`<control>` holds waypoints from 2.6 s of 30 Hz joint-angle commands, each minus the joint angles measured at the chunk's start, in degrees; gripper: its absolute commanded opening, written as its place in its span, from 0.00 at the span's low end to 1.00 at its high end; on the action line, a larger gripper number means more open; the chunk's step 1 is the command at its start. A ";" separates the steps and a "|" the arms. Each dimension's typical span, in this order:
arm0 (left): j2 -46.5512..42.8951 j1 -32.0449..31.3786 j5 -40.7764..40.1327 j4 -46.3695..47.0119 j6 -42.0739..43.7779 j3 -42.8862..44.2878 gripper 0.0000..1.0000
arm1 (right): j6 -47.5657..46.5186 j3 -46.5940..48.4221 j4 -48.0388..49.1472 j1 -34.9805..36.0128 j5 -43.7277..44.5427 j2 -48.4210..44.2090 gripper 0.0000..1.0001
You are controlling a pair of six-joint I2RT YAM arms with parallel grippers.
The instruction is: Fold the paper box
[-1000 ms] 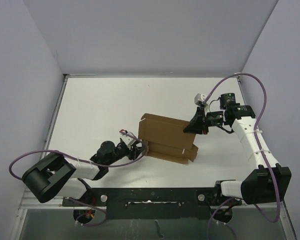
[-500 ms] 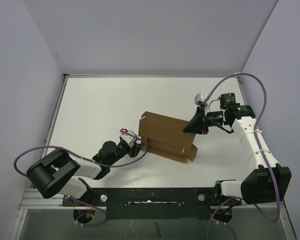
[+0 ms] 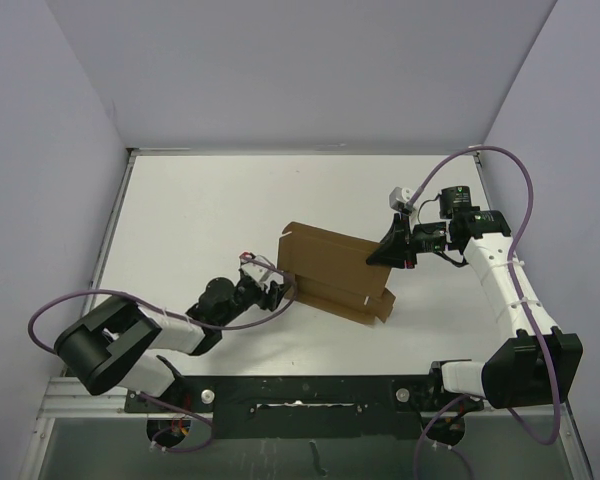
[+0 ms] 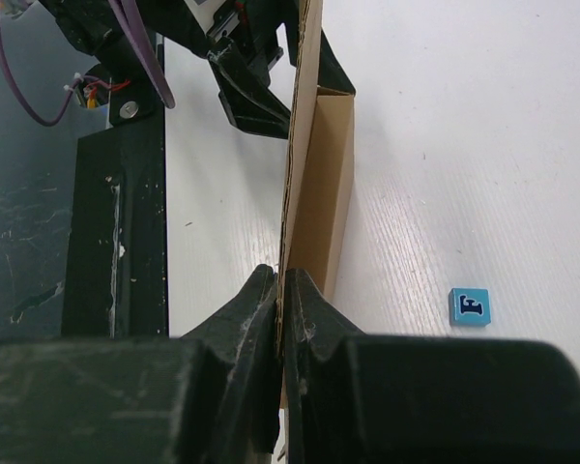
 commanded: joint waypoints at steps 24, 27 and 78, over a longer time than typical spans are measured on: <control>13.16 0.54 2.22 14.76 1.61 5.50 0.09 | 1.64 -0.56 1.59 0.77 0.81 1.46 0.00; 10.38 -1.90 -2.83 7.40 2.43 6.29 0.00 | 5.61 -0.90 4.69 0.86 2.27 1.36 0.00; -16.17 -3.11 -12.39 -61.26 -16.63 20.17 0.51 | 35.83 -0.37 26.50 0.43 7.34 7.90 0.00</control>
